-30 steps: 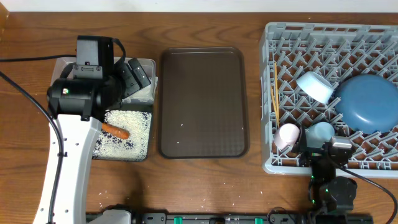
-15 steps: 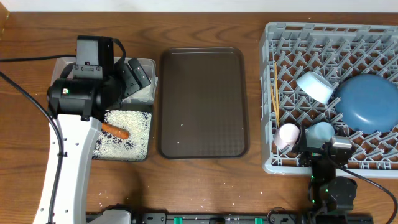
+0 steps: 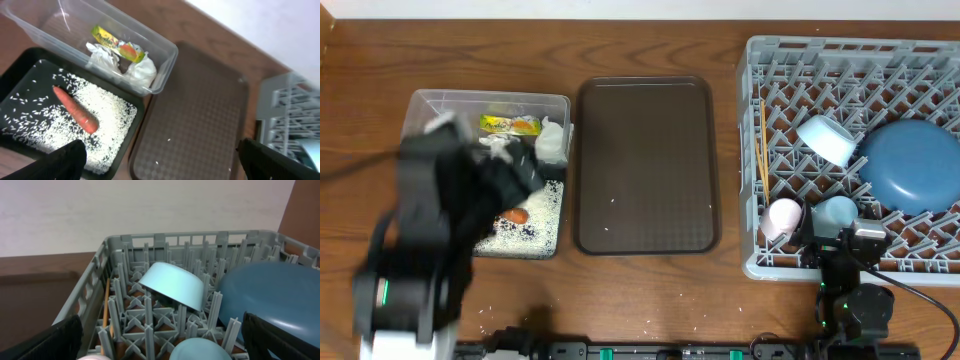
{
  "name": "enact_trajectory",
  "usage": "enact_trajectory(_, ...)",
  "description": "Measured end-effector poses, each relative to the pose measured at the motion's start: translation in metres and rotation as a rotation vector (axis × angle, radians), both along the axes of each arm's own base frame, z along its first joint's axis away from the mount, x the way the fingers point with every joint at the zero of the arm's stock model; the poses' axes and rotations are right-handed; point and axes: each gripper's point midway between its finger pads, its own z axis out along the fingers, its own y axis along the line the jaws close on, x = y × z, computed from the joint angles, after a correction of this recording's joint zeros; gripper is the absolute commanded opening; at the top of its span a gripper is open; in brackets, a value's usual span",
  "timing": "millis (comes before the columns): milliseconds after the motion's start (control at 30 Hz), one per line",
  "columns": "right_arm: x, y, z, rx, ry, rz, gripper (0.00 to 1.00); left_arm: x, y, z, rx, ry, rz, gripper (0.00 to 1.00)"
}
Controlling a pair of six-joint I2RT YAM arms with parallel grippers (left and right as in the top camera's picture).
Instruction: Sort waste into correct bins and load items into the dishwasher rack
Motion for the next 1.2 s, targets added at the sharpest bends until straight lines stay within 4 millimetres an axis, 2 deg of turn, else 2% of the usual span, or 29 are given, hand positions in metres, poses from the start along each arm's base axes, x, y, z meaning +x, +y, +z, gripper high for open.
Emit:
enact_trajectory(133, 0.000, 0.000, 0.000, 0.000, 0.000, -0.001, 0.99, -0.043, 0.008, -0.009, 0.014, -0.081, 0.023, 0.99)
enact_trajectory(233, 0.000, 0.000, 0.000, 0.000, 0.000, -0.002, 0.99, -0.068, 0.021, -0.025, 0.050, -0.118, 0.072, 0.99)
enact_trajectory(467, 0.000, 0.000, 0.000, 0.000, 0.001, -0.002, 0.99, -0.113, 0.036, -0.078, 0.099, -0.074, 0.123, 0.99)
enact_trajectory(567, 0.000, 0.000, 0.000, 0.000, 0.000, -0.002, 0.99, -0.119, 0.040, -0.086, 0.107, -0.107, 0.140, 0.99)
enact_trajectory(767, 0.000, 0.000, 0.000, 0.000, 0.000, -0.002, 0.99, -0.109, 0.042, -0.083, 0.093, -0.266, 0.162, 0.99)
enact_trajectory(967, 0.000, 0.000, 0.000, 0.000, 0.000, -0.003, 0.99, -0.075, 0.038, -0.070, 0.054, -0.496, 0.170, 0.99)
enact_trajectory(1200, 0.000, 0.000, 0.000, 0.000, 0.000, -0.003, 0.99, -0.032, 0.021, -0.049, -0.018, -0.775, 0.107, 0.99)
